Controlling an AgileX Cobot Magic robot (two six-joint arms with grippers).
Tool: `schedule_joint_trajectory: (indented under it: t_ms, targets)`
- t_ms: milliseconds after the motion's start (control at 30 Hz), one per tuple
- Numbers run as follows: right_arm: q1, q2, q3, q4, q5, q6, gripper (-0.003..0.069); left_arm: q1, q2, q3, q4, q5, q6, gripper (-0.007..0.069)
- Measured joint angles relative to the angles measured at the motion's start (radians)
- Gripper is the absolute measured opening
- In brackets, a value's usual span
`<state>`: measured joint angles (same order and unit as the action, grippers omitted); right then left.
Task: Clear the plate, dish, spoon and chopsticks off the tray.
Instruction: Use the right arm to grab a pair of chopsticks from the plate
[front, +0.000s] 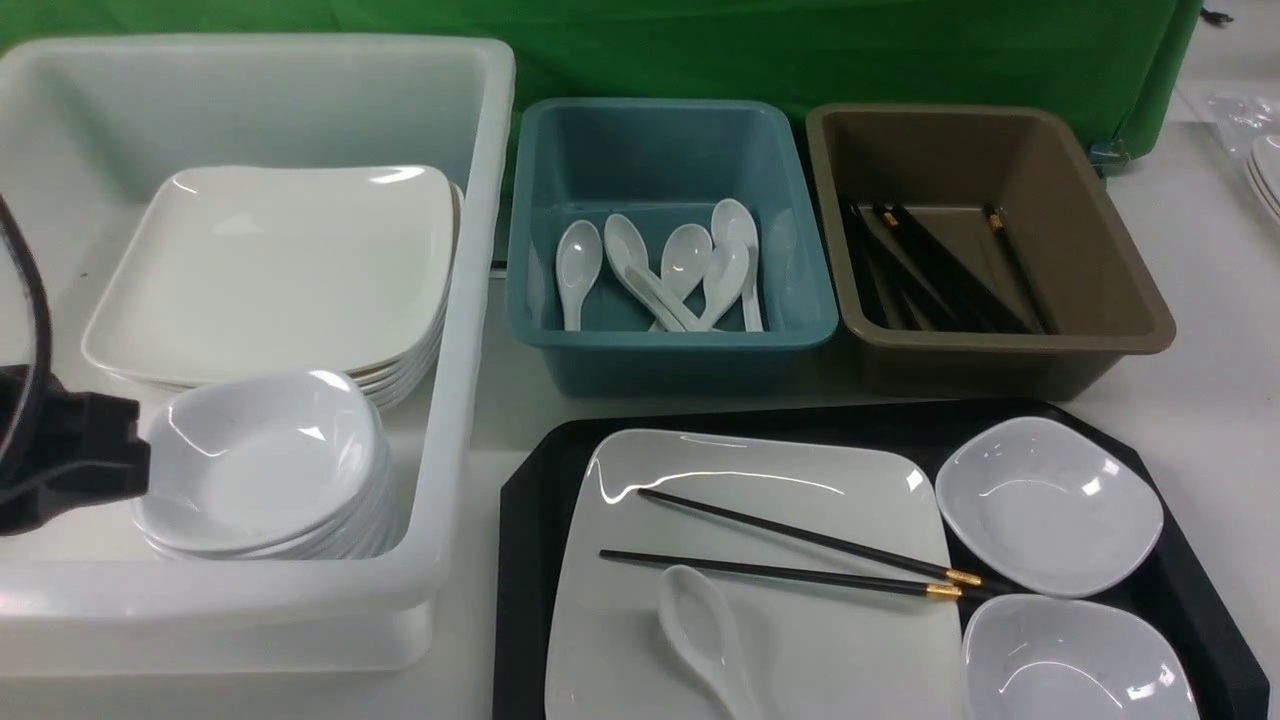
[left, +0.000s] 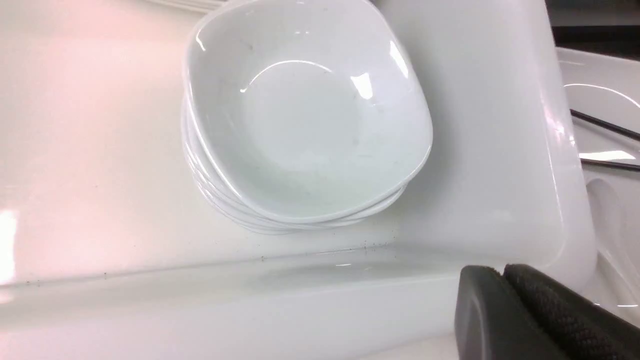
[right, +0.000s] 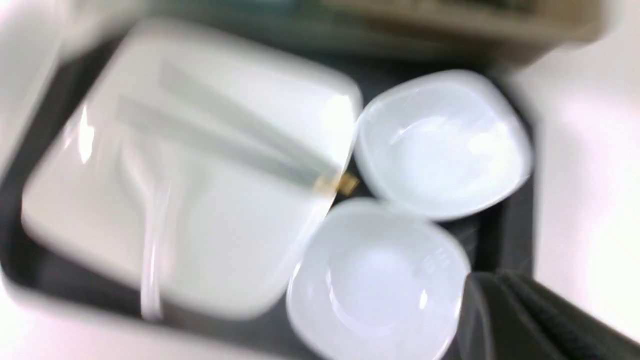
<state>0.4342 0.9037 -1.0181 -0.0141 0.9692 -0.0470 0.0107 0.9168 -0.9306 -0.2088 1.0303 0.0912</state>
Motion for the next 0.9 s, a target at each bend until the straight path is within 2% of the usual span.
schedule_joint_trajectory:
  t_ms: [133,233,267,300,367,467,633,900]
  targets:
    - [0.078,0.155,-0.025,-0.002,-0.038,-0.099,0.0072,0.000,0.001,0.000,0.000,0.000,0.010,0.0017]
    - [0.158,0.345,-0.028,-0.003,-0.157,-0.174,0.0241,0.000,0.000,-0.001,0.000,0.005,0.015,0.0017]
    - [0.161,0.355,-0.029,-0.003,-0.162,-0.176,0.0253,0.000,0.000,-0.001,0.000,0.006,0.015,0.0017]
    - [0.182,0.423,-0.038,-0.003,-0.189,-0.192,0.0343,0.000,0.000,-0.001,0.000,0.014,0.017,0.0017]
    - [0.199,0.522,-0.058,-0.005,-0.214,-0.215,0.0469,0.000,0.000,-0.001,0.000,0.029,0.017,0.0017]
    - [0.203,0.619,-0.083,-0.012,-0.234,-0.231,0.0551,0.000,0.000,-0.001,0.000,0.038,0.022,0.0017]
    - [0.203,0.794,-0.154,-0.074,-0.247,-0.233,0.0570,0.000,0.000,-0.001,0.000,0.040,0.026,0.0017]
    - [0.203,0.949,-0.204,-0.088,-0.253,-0.233,0.0570,0.000,0.000,-0.001,0.000,0.041,0.028,0.0017]
